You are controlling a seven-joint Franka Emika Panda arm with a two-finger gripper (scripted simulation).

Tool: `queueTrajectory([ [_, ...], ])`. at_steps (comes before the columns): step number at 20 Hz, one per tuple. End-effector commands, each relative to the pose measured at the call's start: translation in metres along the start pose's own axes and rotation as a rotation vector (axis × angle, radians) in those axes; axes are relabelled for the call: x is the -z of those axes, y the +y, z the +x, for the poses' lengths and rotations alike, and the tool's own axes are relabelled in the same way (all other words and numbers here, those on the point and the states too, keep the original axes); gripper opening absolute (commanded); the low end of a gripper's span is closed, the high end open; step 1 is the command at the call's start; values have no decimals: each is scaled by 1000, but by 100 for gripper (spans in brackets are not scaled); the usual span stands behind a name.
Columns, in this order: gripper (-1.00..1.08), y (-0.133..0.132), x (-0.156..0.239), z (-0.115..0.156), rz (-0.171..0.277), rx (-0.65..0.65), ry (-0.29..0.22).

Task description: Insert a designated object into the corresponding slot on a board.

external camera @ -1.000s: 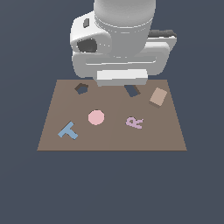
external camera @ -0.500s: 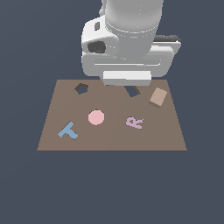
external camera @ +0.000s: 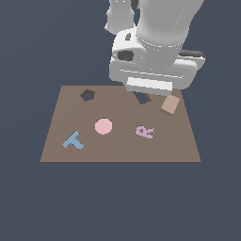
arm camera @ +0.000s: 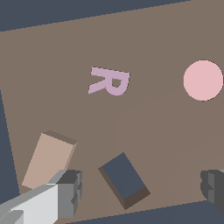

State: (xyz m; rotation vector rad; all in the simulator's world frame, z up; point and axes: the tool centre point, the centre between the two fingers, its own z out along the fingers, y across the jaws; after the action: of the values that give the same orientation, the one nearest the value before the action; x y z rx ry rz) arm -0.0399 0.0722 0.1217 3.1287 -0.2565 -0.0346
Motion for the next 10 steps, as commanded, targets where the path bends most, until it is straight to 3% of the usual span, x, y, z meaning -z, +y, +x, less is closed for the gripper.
queueTrajectory([
  [1, 100, -13, -10, -7, 1, -51, 3],
  [10, 100, -63, -44, -22, 5, -231, 13],
])
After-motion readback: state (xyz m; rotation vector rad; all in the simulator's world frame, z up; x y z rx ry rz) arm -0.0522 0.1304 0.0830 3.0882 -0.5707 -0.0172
